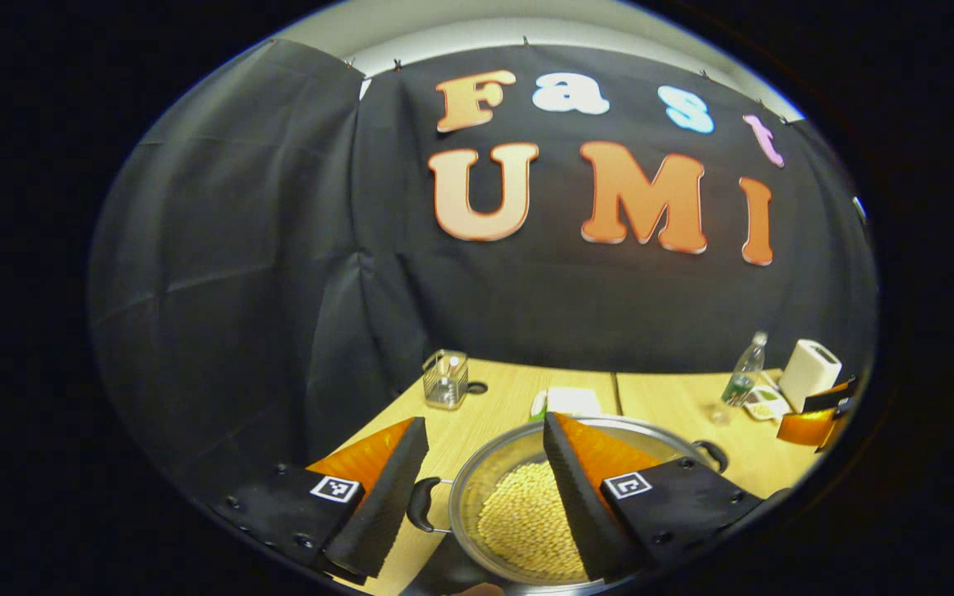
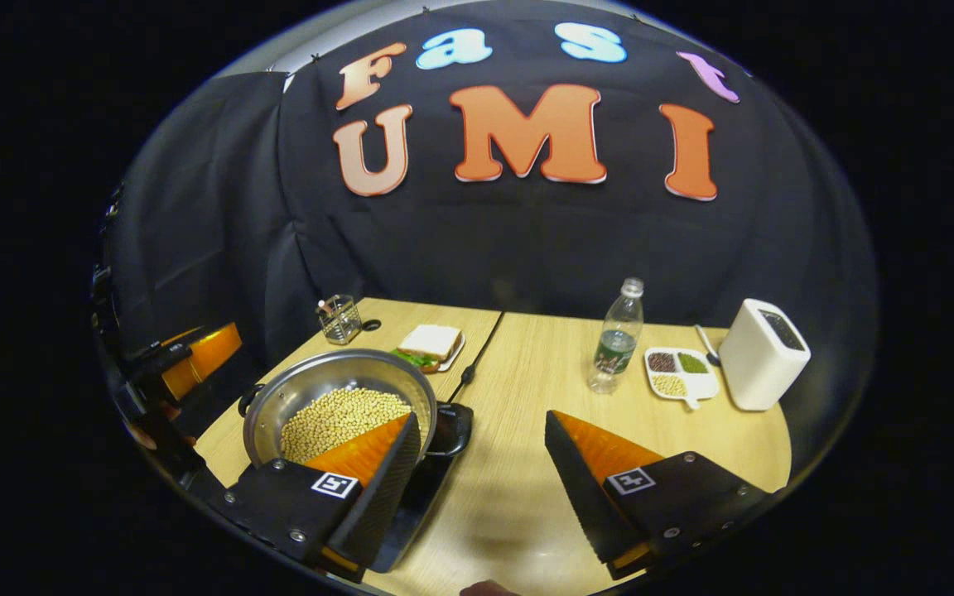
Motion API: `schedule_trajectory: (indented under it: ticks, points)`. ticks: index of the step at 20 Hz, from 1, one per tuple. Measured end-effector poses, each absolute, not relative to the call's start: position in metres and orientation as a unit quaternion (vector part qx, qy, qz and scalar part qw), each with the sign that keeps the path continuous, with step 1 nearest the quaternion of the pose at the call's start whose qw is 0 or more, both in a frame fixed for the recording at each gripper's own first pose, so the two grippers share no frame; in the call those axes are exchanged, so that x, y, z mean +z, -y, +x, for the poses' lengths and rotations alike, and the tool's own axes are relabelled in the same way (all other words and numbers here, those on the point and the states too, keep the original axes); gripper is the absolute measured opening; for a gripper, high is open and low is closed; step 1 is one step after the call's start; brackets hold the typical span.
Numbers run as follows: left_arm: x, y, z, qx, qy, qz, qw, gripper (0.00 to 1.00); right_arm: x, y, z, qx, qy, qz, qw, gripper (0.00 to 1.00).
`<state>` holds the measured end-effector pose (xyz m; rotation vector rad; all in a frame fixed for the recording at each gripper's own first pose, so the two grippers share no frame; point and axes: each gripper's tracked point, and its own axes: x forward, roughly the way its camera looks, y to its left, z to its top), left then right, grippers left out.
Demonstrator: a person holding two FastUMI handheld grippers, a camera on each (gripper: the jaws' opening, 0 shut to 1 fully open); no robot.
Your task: First push the handle of the pot to place it horizontally, then grasp the pot with both hands and set it on the induction cooktop.
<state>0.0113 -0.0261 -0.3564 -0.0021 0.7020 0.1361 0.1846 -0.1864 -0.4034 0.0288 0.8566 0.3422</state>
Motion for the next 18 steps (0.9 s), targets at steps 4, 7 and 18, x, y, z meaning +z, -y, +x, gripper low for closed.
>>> schedule_trajectory:
  ticks: [4,7,18]
  points:
    - [-0.26,0.067,0.024,0.041,-0.268,-0.013,0.962,0.96,-0.347,0.241,0.193,0.15,-0.339,0.002,0.929,0.94]
    - [-0.19,0.087,0.03,0.028,-0.213,-0.007,0.977,0.96,-0.303,0.284,0.192,0.129,-0.29,-0.004,0.948,0.94]
    - [-0.041,0.152,0.019,-0.021,-0.08,-0.003,0.997,0.96,-0.15,0.407,0.183,0.07,-0.097,0.002,0.993,0.98]
